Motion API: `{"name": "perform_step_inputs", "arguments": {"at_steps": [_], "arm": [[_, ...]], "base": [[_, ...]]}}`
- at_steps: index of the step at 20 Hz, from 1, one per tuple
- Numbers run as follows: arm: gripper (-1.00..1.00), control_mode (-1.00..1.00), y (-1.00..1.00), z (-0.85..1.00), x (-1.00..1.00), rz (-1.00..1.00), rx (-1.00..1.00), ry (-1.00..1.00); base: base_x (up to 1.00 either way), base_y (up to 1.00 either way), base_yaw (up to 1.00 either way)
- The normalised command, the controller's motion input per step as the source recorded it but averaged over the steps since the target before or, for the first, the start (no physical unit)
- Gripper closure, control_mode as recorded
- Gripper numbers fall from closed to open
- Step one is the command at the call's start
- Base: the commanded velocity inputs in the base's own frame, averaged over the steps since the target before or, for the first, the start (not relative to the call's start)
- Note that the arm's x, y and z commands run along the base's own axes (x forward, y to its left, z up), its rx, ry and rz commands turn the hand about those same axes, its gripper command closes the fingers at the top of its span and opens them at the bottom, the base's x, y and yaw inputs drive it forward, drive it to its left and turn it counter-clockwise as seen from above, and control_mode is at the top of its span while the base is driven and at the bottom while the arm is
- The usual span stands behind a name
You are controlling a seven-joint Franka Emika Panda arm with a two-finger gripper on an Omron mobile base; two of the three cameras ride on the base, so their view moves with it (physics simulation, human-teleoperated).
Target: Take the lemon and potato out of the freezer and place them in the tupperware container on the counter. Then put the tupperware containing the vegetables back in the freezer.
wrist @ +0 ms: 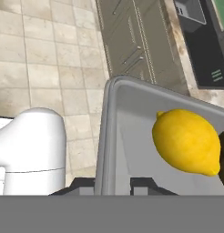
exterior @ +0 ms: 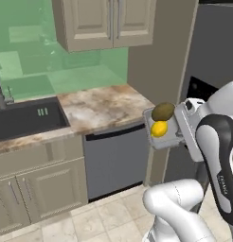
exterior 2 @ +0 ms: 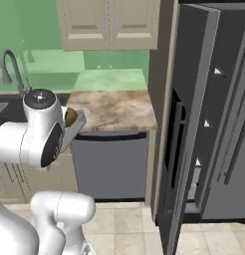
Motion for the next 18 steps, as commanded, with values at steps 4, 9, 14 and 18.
{"name": "perform_step_inputs", "arguments": {"at_steps": [4,9,14,18], "arm": [[1.00,1.00,0.00,0.00,0.00,0.00,0.00,0.00],[1.00,1.00,0.00,0.00,0.00,0.00,0.00,0.00],[1.00,1.00,0.00,0.00,0.00,0.00,0.00,0.00],[1.00,1.00,0.00,0.00,0.00,0.00,0.00,0.00]], "base": [[-1.00,-0.28,0.04],[-0.57,-1.00,0.30],[-0.47,-1.00,0.27],[-0.97,-1.00,0.17]]}}
